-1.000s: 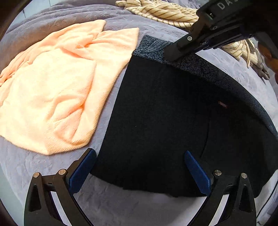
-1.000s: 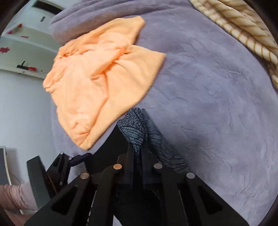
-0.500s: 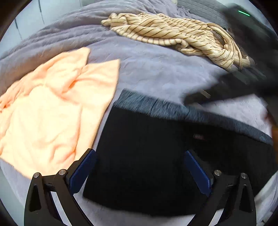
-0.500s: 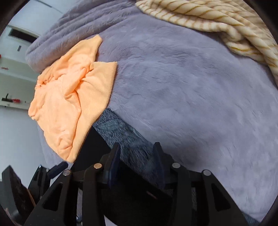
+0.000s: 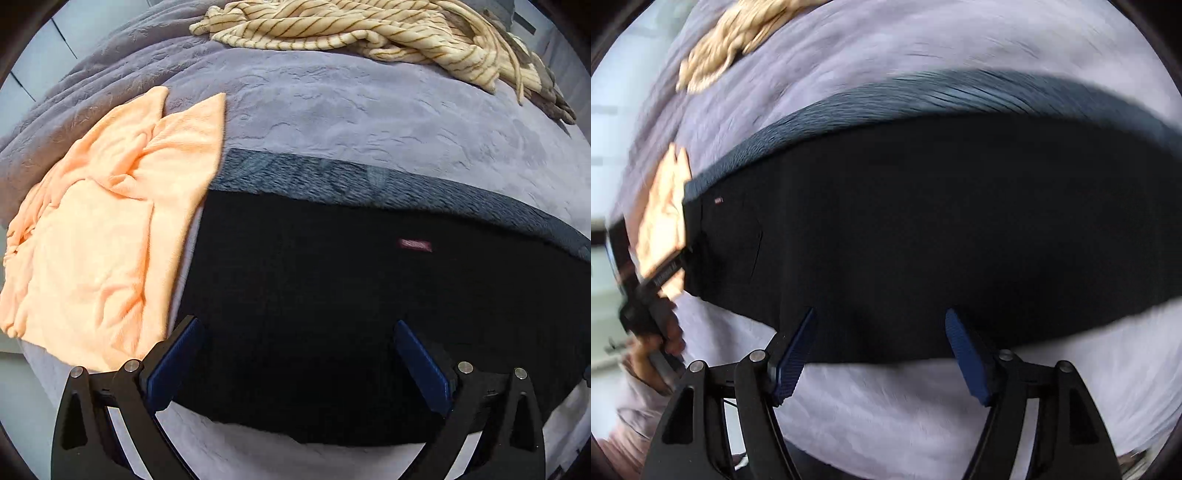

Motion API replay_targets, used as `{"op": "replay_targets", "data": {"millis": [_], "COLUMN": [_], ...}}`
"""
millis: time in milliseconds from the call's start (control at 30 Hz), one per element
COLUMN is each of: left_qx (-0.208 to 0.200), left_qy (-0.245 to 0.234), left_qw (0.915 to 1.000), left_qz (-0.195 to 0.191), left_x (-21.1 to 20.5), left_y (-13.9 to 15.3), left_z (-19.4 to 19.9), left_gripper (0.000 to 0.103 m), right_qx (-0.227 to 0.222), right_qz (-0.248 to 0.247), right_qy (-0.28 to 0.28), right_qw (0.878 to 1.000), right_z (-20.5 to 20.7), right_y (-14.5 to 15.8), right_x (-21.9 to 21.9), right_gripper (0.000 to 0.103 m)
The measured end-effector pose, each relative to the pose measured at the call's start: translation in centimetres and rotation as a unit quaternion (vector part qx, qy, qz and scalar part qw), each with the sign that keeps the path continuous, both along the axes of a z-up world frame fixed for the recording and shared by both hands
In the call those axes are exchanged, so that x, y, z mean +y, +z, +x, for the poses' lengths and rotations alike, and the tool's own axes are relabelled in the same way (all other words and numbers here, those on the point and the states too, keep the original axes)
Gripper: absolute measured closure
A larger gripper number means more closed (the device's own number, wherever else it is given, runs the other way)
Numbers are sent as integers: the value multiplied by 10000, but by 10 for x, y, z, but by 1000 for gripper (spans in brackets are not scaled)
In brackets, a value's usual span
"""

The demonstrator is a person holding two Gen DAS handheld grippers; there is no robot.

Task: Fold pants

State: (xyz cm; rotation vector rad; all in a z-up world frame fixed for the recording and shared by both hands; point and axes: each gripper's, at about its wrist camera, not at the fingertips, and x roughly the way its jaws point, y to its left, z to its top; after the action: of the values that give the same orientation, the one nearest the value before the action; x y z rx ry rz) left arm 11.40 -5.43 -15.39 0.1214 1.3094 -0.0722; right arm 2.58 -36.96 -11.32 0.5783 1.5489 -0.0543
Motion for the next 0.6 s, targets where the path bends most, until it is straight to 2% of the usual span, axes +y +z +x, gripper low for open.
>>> {"op": "replay_targets", "data": {"millis": [100,233,400,467,600], "left_qx": [274,630,851,859,784], "left_qy": [-359,-1196,-1797,-2018,-2364], "left_qw": [9988,9903,9786,9744,9677], "left_qz": [-202,-312,-522,-498,-399], "left_x": [-57,-123,-162,-173,-191], "left_y": [11,16,32,38,47], "left_z": [-21,-83,-129,-140,-149], "left_gripper": [0,0,0,0,0], "right_qx": [-84,-44,67,60,-26], "right_qz": [126,272,294,236,223], "right_qy": [-497,-800,-1094,-1266,-1769], "right_qw": [9987,9964,9935,9917,9840], "right_z": [-26,-58,-99,-118,-149], "right_y": [8,15,21,25,31], "right_x": [-17,-23,-21,-25,-43], "right_gripper": [27,22,19,15,15]}}
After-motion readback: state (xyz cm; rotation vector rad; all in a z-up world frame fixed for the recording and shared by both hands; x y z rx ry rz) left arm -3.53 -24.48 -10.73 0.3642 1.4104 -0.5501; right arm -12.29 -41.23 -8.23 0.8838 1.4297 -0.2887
